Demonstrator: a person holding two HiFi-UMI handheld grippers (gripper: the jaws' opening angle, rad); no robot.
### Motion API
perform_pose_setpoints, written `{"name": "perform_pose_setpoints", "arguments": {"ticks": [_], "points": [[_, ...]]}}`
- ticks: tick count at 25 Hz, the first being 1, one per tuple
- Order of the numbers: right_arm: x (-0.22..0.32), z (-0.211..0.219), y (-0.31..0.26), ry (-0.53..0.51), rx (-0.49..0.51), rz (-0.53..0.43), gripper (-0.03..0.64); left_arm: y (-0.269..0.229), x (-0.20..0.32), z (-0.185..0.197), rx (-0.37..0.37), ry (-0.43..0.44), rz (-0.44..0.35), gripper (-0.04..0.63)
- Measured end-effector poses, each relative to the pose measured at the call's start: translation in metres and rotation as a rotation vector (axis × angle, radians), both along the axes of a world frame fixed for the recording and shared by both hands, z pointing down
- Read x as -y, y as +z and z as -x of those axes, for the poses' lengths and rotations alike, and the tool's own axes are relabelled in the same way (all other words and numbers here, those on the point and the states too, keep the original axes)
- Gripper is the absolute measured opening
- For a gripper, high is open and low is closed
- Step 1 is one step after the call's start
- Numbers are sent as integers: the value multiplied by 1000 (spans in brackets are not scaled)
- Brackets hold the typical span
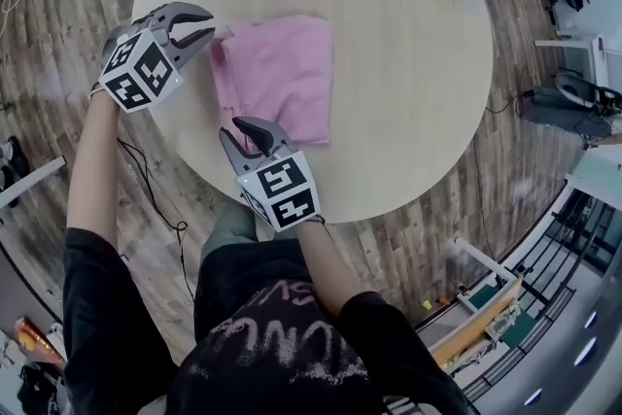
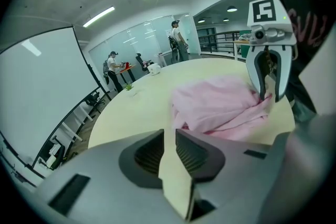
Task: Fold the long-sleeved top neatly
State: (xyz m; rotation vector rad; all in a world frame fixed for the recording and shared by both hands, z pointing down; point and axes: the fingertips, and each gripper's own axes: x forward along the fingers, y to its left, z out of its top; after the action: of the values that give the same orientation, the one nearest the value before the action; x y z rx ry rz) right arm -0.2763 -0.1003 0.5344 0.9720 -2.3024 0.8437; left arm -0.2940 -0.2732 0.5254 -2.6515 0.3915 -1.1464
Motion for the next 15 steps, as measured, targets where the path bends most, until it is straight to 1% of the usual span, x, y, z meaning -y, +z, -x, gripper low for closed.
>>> {"name": "perform_pose_setpoints", "arguments": {"ticks": [3, 5, 7, 9, 11, 15], "points": [[0, 6, 5, -6, 3, 4, 100, -15, -13, -13, -58, 3, -12, 80], [-1, 3, 4, 10, 14, -2, 100, -20, -26, -34, -94, 32, -12, 79], [-3, -3, 3, 38, 26, 0, 101, -18, -40, -57, -110, 68, -1, 78], [-5, -11, 1, 68, 36, 2, 100, -10, -52, -74, -102, 101, 13, 78], [-6, -20, -2, 95, 38, -7, 98, 1, -58, -80, -74, 117, 24, 78], [-13, -50, -3, 172, 19, -33, 95, 30, -59, -68, -3, 84, 61, 78]]}}
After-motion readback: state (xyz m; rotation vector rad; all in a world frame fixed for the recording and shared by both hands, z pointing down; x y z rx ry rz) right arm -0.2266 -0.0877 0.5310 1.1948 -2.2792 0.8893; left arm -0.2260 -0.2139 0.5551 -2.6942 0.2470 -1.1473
